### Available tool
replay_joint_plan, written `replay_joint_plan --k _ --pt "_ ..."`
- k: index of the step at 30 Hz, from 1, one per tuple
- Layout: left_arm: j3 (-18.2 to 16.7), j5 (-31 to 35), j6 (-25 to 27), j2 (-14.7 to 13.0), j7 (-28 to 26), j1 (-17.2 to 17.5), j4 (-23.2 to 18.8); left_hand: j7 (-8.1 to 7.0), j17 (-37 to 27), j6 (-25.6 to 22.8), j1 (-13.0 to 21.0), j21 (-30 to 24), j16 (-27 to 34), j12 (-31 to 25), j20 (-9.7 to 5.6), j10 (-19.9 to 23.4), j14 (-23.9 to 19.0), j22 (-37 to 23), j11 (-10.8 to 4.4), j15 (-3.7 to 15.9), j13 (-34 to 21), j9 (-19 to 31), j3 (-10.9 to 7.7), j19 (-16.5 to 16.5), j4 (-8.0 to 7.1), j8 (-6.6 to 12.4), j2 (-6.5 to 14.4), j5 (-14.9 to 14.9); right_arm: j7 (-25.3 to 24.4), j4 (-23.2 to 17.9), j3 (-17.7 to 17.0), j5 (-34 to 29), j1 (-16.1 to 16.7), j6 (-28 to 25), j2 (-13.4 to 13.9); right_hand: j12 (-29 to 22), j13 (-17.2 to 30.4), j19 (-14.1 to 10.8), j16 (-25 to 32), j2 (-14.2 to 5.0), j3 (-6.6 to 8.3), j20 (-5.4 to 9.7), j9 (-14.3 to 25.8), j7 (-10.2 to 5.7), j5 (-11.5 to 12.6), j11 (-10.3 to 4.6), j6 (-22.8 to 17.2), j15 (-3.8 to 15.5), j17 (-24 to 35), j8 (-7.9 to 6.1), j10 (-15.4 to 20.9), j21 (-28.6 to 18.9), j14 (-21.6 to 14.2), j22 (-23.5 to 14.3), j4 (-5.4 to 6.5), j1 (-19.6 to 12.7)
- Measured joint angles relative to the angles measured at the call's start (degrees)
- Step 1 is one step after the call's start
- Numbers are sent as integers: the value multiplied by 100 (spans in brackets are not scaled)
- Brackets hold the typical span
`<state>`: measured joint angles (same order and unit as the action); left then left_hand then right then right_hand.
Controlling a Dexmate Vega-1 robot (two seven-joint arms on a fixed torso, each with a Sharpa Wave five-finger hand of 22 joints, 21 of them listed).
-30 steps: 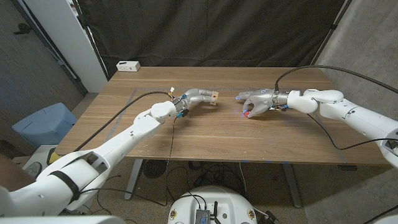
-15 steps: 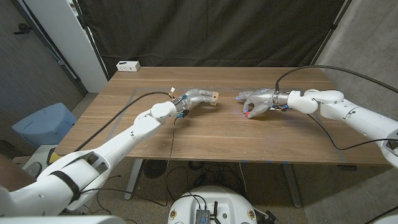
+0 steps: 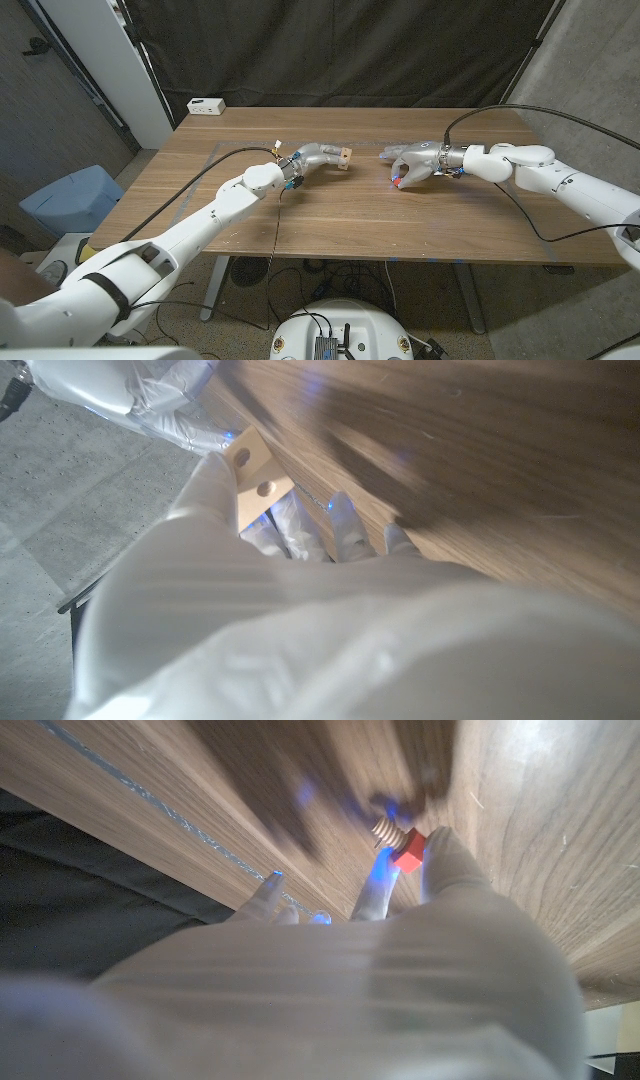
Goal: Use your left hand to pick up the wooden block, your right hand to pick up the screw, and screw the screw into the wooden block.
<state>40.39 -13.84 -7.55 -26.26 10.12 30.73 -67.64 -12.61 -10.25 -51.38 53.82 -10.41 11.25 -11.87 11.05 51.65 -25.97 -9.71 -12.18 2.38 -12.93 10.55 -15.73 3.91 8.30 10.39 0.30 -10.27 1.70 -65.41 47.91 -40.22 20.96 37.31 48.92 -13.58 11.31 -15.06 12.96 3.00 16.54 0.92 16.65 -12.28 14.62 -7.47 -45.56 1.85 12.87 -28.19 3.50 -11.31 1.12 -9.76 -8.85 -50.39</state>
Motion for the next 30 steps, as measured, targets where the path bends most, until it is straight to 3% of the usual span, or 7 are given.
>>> replay_joint_plan --k 12,13,30 --pt "26 7 -65 41 38 -51 117 0 0 2 -1 0 0 0 0 0 0 0 0 0 1 -2 5 0 7 0 1 0 234 -92 -105 457 85 -169 19 0 -13 1 0 0 24 0 23 -14 -1 10 -95 0 7 -64 71 0 0 1 24 0" --pt "27 7 -65 42 38 -52 120 0 0 2 -1 0 0 0 0 0 0 0 0 0 1 -2 5 0 7 0 1 0 257 -199 -254 507 205 -189 32 0 -13 0 0 0 24 0 29 -22 -1 10 -102 0 6 -64 71 0 0 1 24 0" --pt "89 65 -282 158 144 -197 392 4 0 18 -18 0 0 0 0 -22 0 0 -22 0 1 -1 33 0 4 0 18 1 758 -454 -565 1432 440 -581 55 0 -12 -20 0 0 23 21 30 -1 -4 43 -205 0 6 -129 144 0 0 2 24 1"
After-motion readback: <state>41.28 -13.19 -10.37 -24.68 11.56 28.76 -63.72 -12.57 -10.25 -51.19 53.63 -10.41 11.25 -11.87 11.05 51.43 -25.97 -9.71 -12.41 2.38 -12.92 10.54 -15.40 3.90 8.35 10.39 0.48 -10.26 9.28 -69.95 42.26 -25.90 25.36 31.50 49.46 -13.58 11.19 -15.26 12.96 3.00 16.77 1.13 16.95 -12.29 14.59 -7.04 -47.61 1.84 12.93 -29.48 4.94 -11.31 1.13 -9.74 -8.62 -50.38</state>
